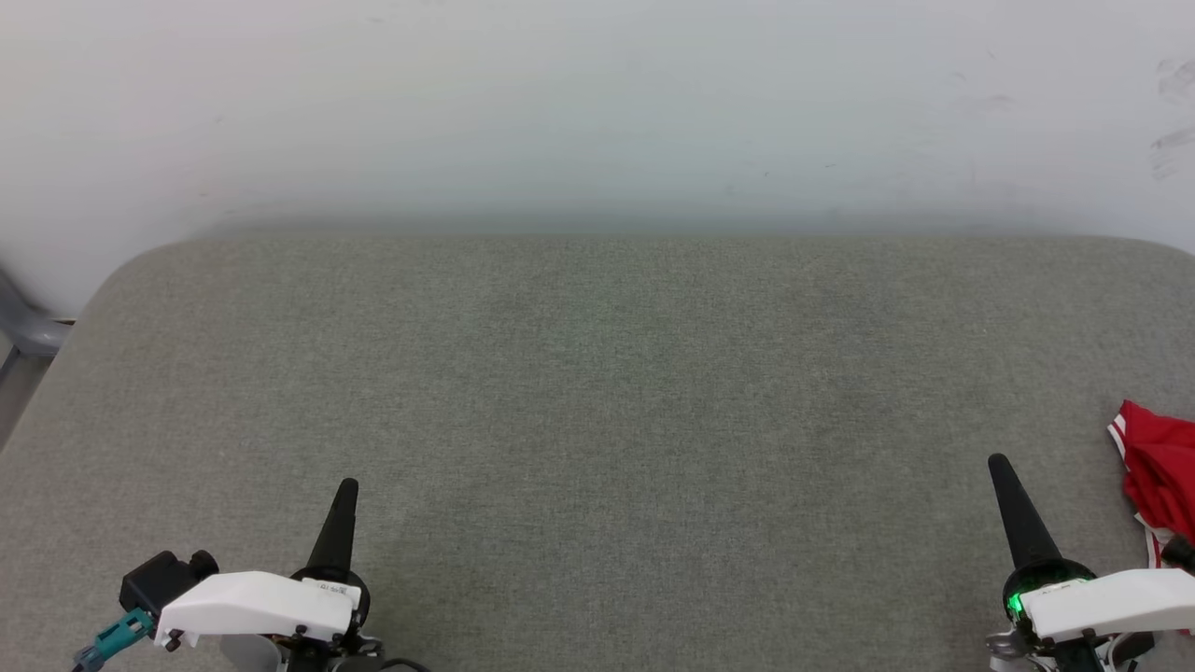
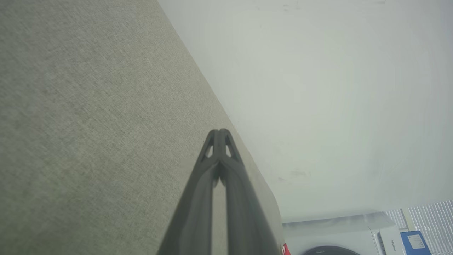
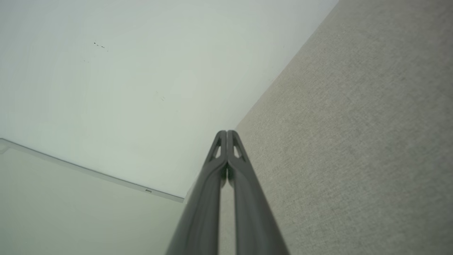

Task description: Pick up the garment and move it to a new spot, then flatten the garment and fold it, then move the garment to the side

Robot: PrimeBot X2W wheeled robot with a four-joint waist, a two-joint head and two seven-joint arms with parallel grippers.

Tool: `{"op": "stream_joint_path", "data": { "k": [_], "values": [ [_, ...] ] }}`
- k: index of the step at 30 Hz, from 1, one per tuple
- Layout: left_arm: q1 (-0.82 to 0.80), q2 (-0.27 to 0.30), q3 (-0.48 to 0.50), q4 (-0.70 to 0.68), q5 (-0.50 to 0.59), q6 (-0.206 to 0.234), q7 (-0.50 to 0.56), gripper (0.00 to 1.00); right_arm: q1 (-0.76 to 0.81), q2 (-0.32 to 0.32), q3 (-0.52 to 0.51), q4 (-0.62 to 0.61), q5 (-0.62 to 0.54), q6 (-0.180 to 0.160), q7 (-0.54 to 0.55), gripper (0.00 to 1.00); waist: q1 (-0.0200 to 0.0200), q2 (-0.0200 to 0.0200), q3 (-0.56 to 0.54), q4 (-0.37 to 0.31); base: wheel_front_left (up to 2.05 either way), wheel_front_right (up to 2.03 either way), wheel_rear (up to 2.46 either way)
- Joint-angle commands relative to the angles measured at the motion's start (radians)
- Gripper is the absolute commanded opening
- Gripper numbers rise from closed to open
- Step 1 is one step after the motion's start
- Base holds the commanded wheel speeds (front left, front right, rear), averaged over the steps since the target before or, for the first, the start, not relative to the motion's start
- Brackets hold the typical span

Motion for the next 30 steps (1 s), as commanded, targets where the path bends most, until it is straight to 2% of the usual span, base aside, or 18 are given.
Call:
{"op": "stream_joint_path", "data": {
  "k": [1, 30],
  "values": [
    [-0.027, -0.001, 0.007, -0.006, -0.015, -0.006, 0.006, 0.00, -0.024, -0.001, 0.000, -0.002, 0.021, 0.000, 0.002, 0.00, -0.0001, 0.0000, 0.000, 0.000, 0.00, 0.00, 0.00],
    [-0.046, -0.031, 0.068, 0.005, -0.238, -0.039, 0.074, 0.00, -0.075, -0.001, 0.002, 0.067, 0.289, 0.000, 0.022, 0.00, -0.0001, 0.0000, 0.005, -0.014, 0.00, 0.00, 0.00]
  ]
}}
